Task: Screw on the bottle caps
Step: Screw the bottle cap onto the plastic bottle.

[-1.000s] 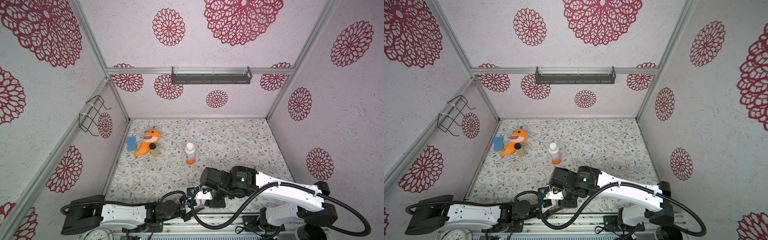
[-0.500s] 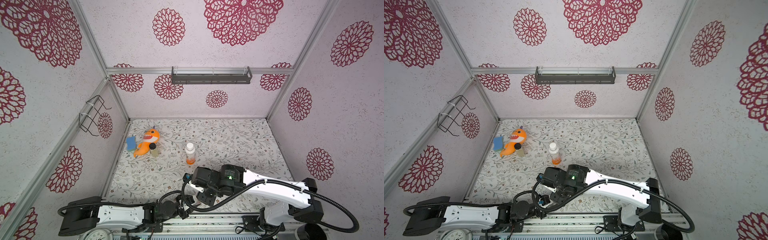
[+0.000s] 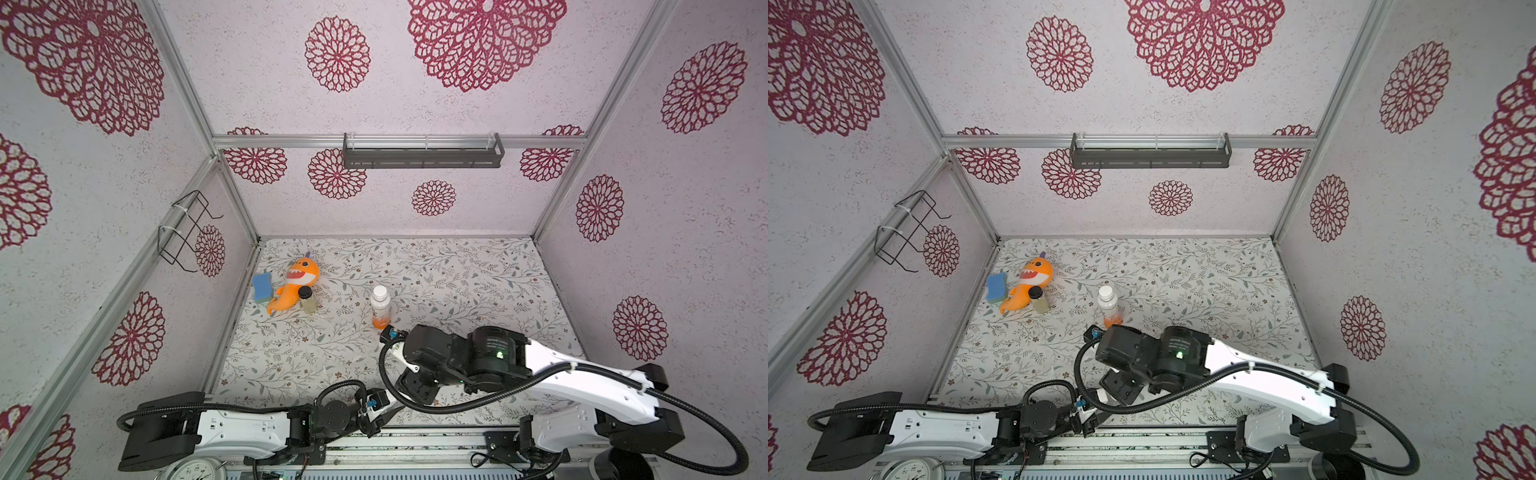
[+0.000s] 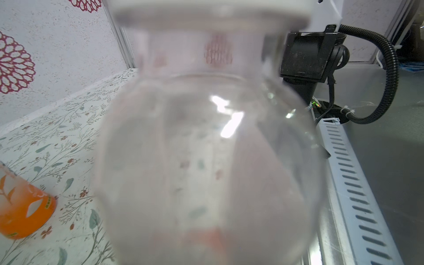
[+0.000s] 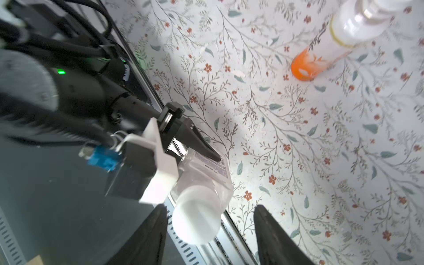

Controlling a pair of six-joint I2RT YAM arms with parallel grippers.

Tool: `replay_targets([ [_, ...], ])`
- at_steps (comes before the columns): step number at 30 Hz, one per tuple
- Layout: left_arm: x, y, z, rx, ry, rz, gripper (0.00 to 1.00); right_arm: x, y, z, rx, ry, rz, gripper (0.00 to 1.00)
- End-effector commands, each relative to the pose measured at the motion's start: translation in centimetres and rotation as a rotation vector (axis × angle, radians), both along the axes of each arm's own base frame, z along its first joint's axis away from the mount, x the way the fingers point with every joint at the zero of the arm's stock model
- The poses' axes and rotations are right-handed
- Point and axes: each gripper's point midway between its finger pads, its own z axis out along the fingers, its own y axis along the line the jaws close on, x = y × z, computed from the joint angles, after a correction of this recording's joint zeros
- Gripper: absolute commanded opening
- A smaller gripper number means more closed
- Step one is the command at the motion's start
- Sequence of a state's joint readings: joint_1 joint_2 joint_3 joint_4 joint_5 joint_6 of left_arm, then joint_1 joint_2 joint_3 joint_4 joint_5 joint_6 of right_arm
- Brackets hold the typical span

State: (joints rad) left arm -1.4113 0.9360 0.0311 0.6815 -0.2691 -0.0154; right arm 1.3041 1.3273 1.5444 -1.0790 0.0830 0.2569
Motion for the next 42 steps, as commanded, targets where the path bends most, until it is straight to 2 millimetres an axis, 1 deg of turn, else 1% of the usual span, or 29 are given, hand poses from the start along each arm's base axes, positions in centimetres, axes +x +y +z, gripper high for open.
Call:
replay_targets([
  [1,-0.9,-1.2,1.8,-0.057,-0.001,-0.06,0.4,-1.7,-1.3,2.4,0.042,-0.085,0.223,0.65],
  [4,-1.3,-1.5,1.5,-0.047,0.011,-0.086,0.4,-3.6,-2.1,1.7,0.009,-0.055,0.372,0.65],
  [6,-1.7,-1.7,1.3,-0.041,0.02,-0.106,0.4,-3.8,-2.2,0.9,-0.028,-0.057,0.42,0.65],
  [10,-2.1,-2.0,1.1,-0.032,0.034,-0.131,0.4,-5.1,-1.8,-1.1,-0.083,0.007,0.528,0.65],
  [17,-2.4,-1.9,1.2,-0.039,0.038,-0.147,0.4,-4.7,-2.1,-3.9,-0.202,0.013,0.563,0.65],
  [23,-2.4,-2.0,1.2,-0.04,0.039,-0.152,0.4,-4.2,-1.9,-4.6,-0.22,-0.003,0.561,0.64],
  [28,-2.5,-2.0,1.1,-0.038,0.039,-0.154,0.4,-3.8,-1.8,-5.4,-0.25,-0.005,0.548,0.58],
  [34,-2.4,-2.0,1.1,-0.038,0.038,-0.152,0.4,-3.4,-1.2,-5.1,-0.23,-0.025,0.533,0.49],
  [39,-2.4,-2.0,1.2,-0.041,0.037,-0.149,0.4,-3.3,-1.2,-5.6,-0.238,-0.023,0.521,0.4],
  [42,-2.3,-1.9,1.3,-0.042,0.035,-0.145,0.4,-3.0,-1.2,-5.9,-0.249,-0.027,0.494,0.38],
])
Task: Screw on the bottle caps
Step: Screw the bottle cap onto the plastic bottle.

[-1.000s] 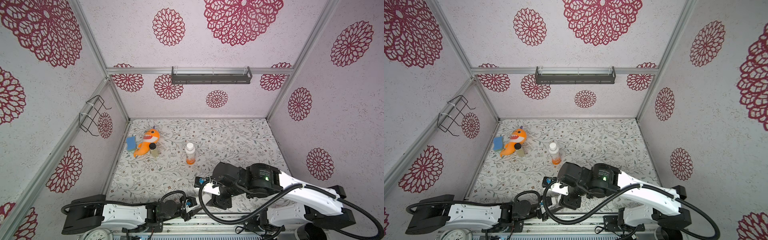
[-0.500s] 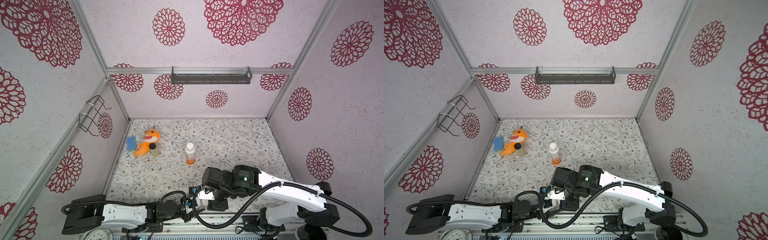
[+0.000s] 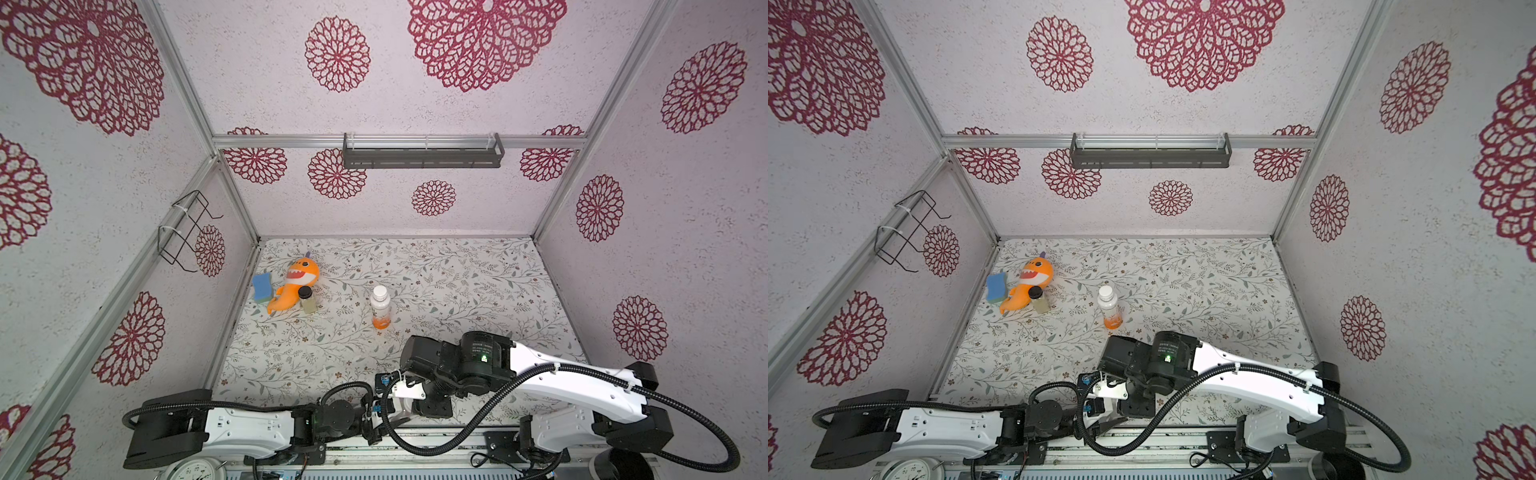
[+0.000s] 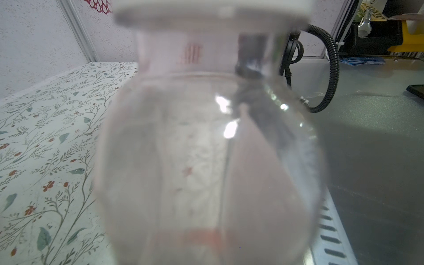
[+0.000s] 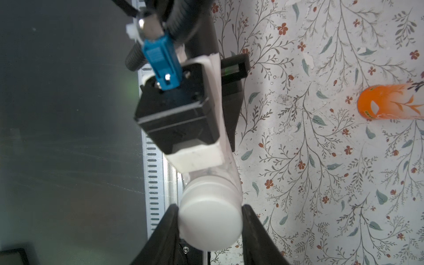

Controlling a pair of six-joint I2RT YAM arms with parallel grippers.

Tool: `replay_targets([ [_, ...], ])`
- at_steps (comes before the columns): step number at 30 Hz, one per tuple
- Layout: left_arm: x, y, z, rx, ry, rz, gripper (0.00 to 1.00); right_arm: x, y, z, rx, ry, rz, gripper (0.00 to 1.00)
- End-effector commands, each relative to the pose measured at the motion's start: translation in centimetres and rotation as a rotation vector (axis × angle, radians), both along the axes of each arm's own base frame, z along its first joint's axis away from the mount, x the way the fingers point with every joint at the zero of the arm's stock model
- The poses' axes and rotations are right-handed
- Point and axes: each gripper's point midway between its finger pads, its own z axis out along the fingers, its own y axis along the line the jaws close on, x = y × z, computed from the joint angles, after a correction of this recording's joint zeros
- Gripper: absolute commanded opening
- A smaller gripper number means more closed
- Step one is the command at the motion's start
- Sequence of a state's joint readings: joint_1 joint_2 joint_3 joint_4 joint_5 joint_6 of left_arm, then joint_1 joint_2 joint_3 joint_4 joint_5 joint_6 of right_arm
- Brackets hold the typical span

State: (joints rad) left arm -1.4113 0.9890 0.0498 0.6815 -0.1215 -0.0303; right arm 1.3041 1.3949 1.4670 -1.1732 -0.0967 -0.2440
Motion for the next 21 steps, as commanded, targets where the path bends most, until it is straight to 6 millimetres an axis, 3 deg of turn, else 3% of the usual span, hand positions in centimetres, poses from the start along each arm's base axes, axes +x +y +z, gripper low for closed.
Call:
replay_targets([
  [1,0.1,-0.6,2.1,-0.068,-0.014,0.001,0.4,0.8,0.0,-0.3,-0.004,-0.026,-0.05,0.37],
  [9,0.5,-0.2,2.6,-0.087,-0.025,0.028,0.4,3.1,1.7,-0.3,0.029,-0.039,-0.306,0.34],
  [16,0.9,-0.2,2.6,-0.083,-0.034,0.048,0.4,3.8,3.0,-1.0,0.052,0.024,-0.518,0.33],
  [21,1.1,-0.1,2.6,-0.083,-0.037,0.06,0.4,4.9,3.5,-0.1,0.115,0.028,-0.667,0.33],
])
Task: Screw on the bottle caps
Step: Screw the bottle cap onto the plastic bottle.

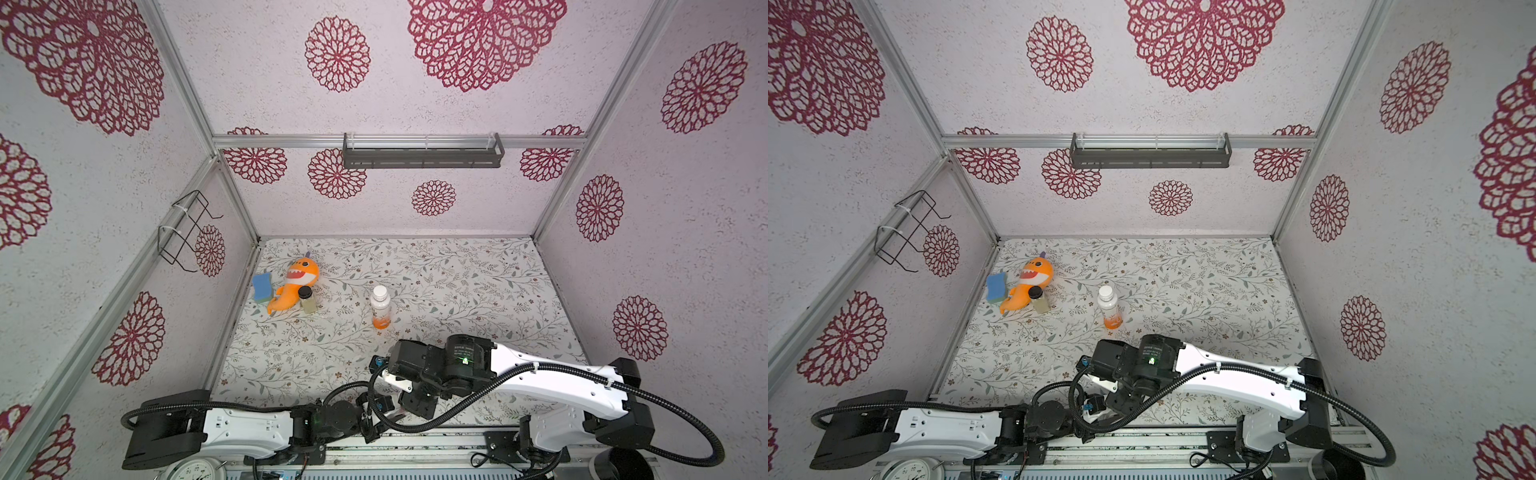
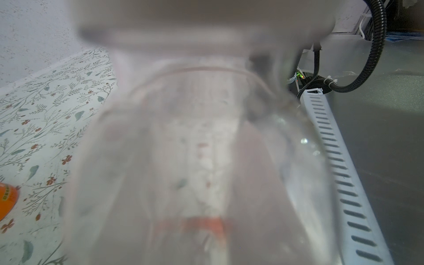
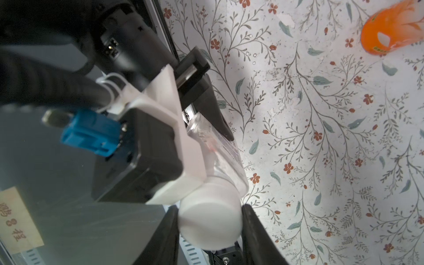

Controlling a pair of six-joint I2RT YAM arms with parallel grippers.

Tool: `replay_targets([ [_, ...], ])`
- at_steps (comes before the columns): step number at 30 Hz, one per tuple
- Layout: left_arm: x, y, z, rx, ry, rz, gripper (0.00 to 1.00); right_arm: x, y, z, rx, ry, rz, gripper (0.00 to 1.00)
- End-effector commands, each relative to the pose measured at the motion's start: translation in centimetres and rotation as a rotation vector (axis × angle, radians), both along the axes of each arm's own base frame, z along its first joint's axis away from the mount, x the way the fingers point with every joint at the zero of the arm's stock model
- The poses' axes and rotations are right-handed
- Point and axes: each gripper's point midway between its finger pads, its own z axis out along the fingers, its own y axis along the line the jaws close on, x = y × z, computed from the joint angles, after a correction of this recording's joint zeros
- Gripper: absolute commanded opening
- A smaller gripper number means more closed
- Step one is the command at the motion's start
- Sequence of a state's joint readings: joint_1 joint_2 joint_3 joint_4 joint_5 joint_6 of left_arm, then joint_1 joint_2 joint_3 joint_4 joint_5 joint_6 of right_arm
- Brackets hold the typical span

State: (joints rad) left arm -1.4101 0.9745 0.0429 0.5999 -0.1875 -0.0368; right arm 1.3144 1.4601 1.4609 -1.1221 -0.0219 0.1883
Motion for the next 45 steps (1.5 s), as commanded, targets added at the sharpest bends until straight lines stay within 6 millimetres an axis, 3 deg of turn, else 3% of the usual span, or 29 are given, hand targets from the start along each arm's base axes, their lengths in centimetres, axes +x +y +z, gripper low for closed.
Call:
replay_targets([
  [1,0.0,-1.2,4.3,-0.155,-0.041,-0.009,0.4,3.8,2.0,1.7,0.119,-0.089,-0.282,0.33],
  [6,0.1,-1.2,4.3,-0.154,-0.041,-0.007,0.4,4.3,1.8,1.6,0.123,-0.086,-0.374,0.33],
  [9,0.0,-1.2,4.3,-0.152,-0.04,-0.009,0.4,4.0,1.9,2.4,0.145,-0.075,-0.352,0.38],
  [12,-0.2,-1.3,4.2,-0.151,-0.035,-0.02,0.4,2.9,1.7,3.7,0.175,-0.065,-0.245,0.52],
  [19,-1.1,-1.7,4.0,-0.143,-0.012,-0.074,0.4,-0.2,-1.3,8.0,0.3,-0.157,0.147,0.57],
  [22,-1.5,-1.9,3.9,-0.136,0.006,-0.097,0.4,-1.1,-2.3,8.5,0.302,-0.178,0.257,0.57],
  [29,-2.0,-2.0,3.7,-0.13,0.037,-0.134,0.42,-3.9,-2.2,6.9,0.242,-0.04,0.422,0.57],
  [37,-2.6,-2.4,3.2,-0.11,0.064,-0.17,0.41,-3.6,-1.6,4.5,0.147,-0.024,0.472,0.57],
  [45,-2.4,-2.2,3.5,-0.123,0.055,-0.163,0.41,-3.8,-2.4,2.4,0.073,0.004,0.485,0.56],
])
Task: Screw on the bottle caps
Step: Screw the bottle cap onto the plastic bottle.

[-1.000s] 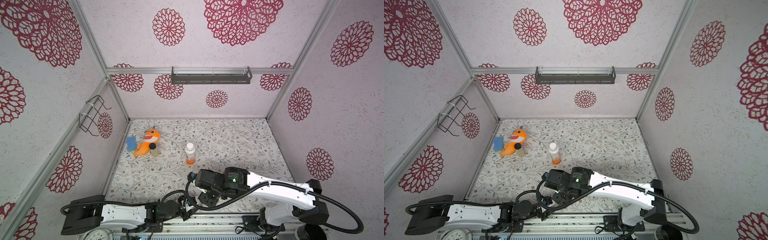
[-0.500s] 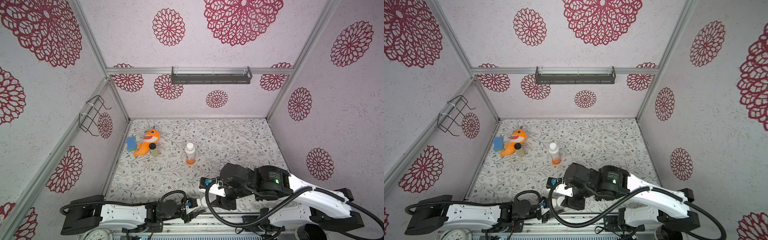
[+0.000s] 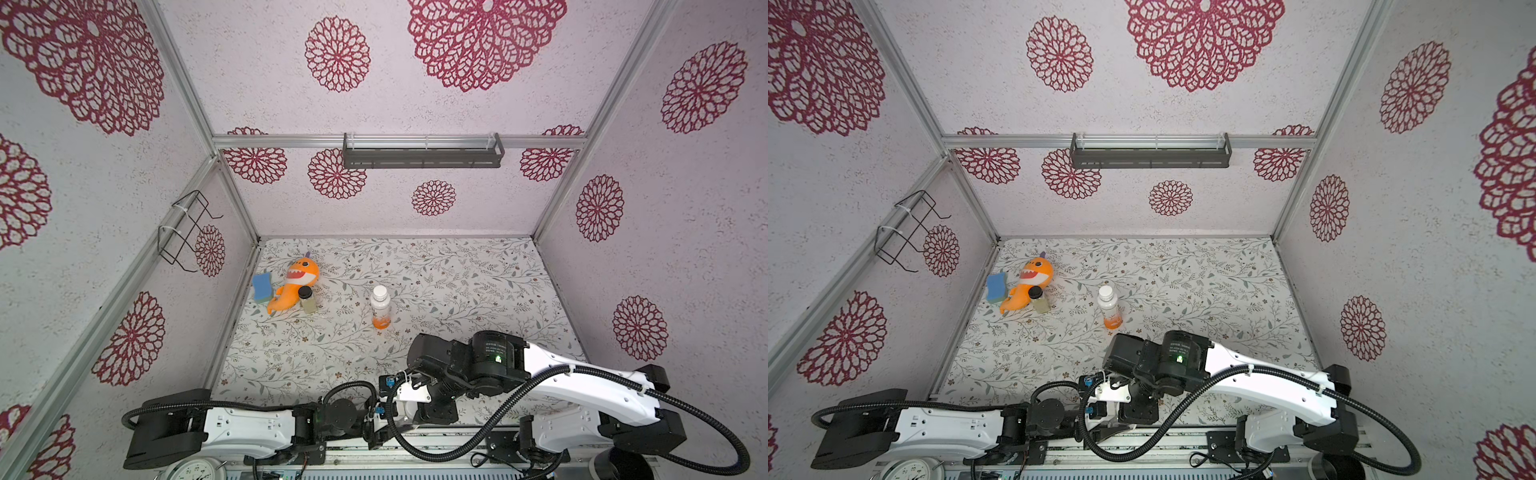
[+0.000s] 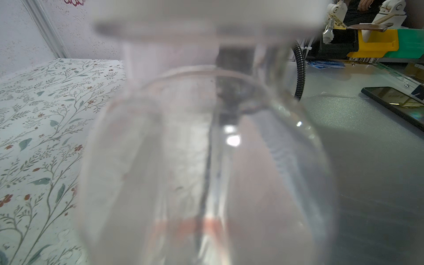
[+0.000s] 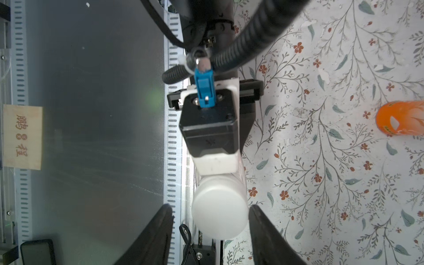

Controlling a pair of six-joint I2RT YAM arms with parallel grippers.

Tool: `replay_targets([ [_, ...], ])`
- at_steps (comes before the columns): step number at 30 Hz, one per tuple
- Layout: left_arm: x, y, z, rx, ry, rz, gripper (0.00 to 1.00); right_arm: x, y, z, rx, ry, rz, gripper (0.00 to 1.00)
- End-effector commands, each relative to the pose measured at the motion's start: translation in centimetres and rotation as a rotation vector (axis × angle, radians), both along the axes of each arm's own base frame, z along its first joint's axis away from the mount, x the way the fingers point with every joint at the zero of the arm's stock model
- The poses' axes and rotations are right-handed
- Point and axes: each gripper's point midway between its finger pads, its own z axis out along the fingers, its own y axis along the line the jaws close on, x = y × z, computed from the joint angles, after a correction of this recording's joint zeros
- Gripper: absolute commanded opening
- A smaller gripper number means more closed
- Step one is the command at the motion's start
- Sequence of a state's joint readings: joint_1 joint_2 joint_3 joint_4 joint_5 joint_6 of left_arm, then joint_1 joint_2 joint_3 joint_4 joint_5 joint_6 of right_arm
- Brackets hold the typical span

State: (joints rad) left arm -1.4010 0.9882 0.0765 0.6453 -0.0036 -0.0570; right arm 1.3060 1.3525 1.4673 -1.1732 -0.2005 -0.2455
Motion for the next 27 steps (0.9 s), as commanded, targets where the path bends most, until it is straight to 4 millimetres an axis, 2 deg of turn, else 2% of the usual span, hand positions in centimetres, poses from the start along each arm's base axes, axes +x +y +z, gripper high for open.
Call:
replay_targets([
  [1,0.3,-0.4,1.5,-0.046,-0.004,0.002,0.41,-0.3,-0.9,-1.1,-0.047,0.009,0.022,0.55],
  [8,0.2,-0.5,1.4,-0.043,-0.002,-0.003,0.41,0.3,-0.1,-1.7,-0.038,-0.018,-0.001,0.52],
  [14,0.3,-0.5,1.4,-0.043,-0.003,0.001,0.42,1.3,0.5,-1.1,-0.024,-0.084,-0.029,0.46],
  [19,0.2,-0.5,1.4,-0.043,-0.002,-0.003,0.41,1.3,0.4,-1.8,-0.065,-0.099,-0.027,0.45],
  [23,0.2,-0.5,1.4,-0.042,-0.002,-0.002,0.42,1.6,0.6,-1.9,-0.066,-0.115,-0.052,0.37],
  [27,0.5,-0.4,1.5,-0.048,-0.007,0.012,0.41,2.8,0.8,-2.3,-0.078,-0.135,-0.156,0.33],
])
